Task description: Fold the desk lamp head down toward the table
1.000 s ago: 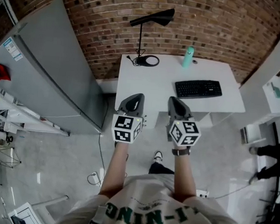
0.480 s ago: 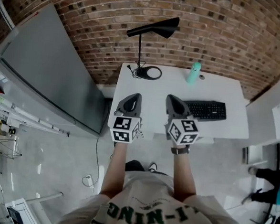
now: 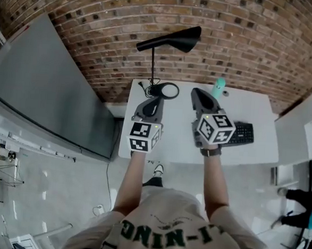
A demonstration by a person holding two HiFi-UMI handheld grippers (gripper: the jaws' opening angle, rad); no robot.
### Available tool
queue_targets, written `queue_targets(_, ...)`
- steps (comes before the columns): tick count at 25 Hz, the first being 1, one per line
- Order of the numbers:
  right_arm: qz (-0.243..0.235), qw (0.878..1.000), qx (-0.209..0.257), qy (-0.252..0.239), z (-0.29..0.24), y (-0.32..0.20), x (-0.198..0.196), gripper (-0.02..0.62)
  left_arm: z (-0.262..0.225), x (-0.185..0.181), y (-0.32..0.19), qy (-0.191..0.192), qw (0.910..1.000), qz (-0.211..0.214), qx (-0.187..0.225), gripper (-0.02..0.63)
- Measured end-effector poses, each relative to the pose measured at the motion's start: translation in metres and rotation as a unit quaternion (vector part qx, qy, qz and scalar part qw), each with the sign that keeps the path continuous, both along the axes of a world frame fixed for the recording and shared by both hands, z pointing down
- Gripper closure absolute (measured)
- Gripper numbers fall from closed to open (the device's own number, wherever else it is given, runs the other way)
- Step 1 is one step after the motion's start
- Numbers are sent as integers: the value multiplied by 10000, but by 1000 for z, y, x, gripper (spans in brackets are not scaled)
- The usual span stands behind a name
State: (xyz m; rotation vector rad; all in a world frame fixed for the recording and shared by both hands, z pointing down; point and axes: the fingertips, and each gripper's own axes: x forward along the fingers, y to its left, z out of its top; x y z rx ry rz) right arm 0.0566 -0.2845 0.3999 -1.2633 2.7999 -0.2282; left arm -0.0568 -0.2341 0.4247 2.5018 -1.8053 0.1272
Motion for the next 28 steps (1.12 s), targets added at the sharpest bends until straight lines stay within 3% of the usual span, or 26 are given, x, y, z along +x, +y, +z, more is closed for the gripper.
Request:
queue_targets(9, -61, 9997, 131, 180, -39, -87, -17, 590, -1, -8, -68, 140, 9994, 320, -31, 606)
queue_targets(16, 85, 9995, 185, 254, -61, -147, -10, 589, -8, -12, -105, 265, 9982, 534, 23, 606)
queue_targets(28, -20, 9970, 350, 688, -74, -207, -12, 580, 2, 9, -154, 188, 9959, 889, -17, 606)
